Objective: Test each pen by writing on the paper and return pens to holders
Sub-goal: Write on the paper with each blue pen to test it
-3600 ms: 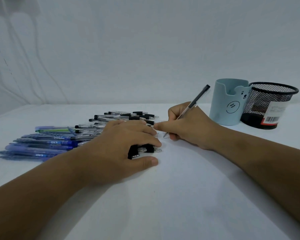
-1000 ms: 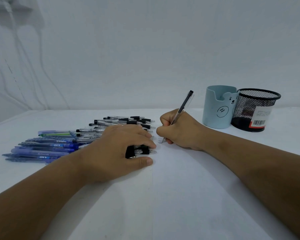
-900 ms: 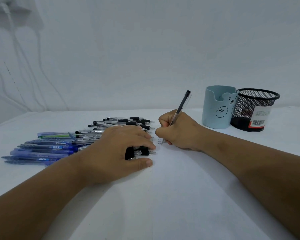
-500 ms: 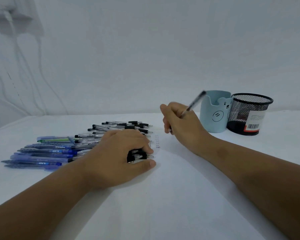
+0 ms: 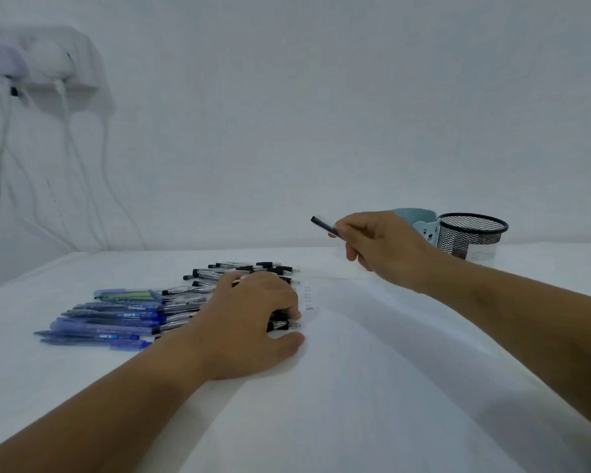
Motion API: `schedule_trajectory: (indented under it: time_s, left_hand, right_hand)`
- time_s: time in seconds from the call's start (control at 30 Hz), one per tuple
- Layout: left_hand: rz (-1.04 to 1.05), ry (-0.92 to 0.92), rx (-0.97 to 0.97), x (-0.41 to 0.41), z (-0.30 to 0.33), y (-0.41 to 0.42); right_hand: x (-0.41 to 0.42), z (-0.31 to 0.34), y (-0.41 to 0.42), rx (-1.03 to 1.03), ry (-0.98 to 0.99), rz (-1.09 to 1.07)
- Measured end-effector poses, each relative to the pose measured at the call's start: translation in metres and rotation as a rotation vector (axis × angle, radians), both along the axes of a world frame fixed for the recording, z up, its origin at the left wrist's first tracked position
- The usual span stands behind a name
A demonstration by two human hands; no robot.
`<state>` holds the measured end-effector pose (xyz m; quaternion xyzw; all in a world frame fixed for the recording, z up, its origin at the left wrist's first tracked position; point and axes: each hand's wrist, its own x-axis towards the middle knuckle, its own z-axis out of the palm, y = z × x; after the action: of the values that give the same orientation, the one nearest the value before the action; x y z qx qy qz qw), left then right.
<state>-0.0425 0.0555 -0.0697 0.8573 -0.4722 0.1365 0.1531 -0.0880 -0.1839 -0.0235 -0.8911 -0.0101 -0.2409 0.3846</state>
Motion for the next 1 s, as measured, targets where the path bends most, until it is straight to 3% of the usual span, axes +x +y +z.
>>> schedule_trajectory:
  time_s: [0.1,0.17,0.3,0.4,0.6,0.8,1.0]
  left_hand:
    - [-0.002,-0.06,0.009,-0.006,-0.001,-0.001]
    - [-0.019,-0.08,-0.014,-0.009,0.001,-0.003]
    - [-0.091,0.031,-0.088,-0.02,0.013,-0.025]
    - [-0.113,0.087,-0.035,-0.026,0.019,-0.048]
    - [-0.138,0.131,-0.044,-0.029,-0.001,-0.06]
    - [-0.248,0.239,-0.073,-0.031,-0.009,-0.041]
    - [-0.242,0.174,-0.072,-0.034,-0.011,-0.049]
  right_hand:
    - [-0.025,-0.008,-0.01,-0.046,0.007,-0.017]
    - [-0.04,-0.014,-0.017,0.029,0.005,-0.002]
    - [-0.061,-0.028,-0.037,0.117,0.007,0.001]
    - [-0.073,-0.038,-0.053,-0.072,0.057,-0.032]
    - [-0.094,-0.015,-0.11,-0.446,0.361,-0.186]
    - [-0.104,-0.012,-0.14,-0.474,0.522,-0.32]
    - [-0.109,-0.008,-0.138,-0.523,0.561,-0.389]
